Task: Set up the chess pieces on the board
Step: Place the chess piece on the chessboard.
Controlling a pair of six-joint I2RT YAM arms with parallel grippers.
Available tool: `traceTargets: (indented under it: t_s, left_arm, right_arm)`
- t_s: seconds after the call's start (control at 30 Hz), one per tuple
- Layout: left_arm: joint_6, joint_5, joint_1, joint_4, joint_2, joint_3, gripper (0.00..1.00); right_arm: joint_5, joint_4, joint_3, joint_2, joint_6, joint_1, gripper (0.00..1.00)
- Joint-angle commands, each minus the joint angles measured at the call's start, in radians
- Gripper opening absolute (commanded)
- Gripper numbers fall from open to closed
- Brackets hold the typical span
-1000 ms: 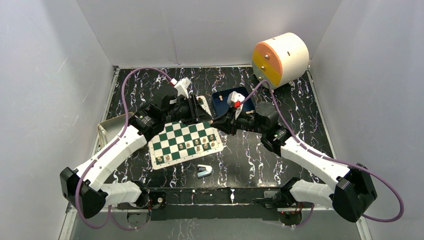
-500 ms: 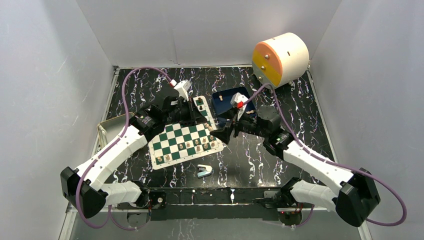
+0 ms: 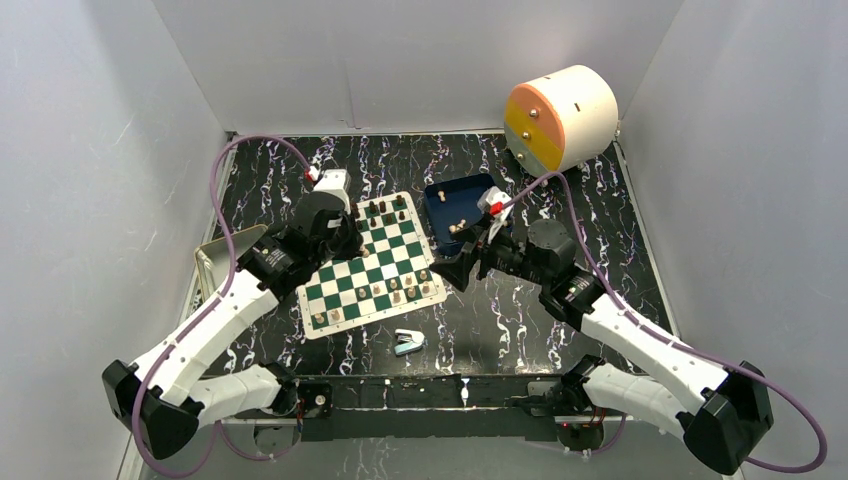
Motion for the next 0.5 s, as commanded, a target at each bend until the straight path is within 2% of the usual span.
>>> traceTargets:
  t_s: [0.0,0.27,0.47]
  left_arm:
    - [0.046,-0.138,-0.003,-0.042,-0.013,-0.04,0.0]
    - [0.008,-0.056,-0.011,-0.031,0.006,-0.162,0.0]
    - [-0.04,-0.066,-0.059,0.008,0.011,-0.226,0.0]
  right_arm:
    - [0.048,0.017,-0.029,-0.037,0.023,0.002,0.99]
    - [0.195,-0.049,0.015,-0.01,0.043,0.002,0.99]
    - [0.302,-0.071,0.015,-0.028,0.085,0.002,0.99]
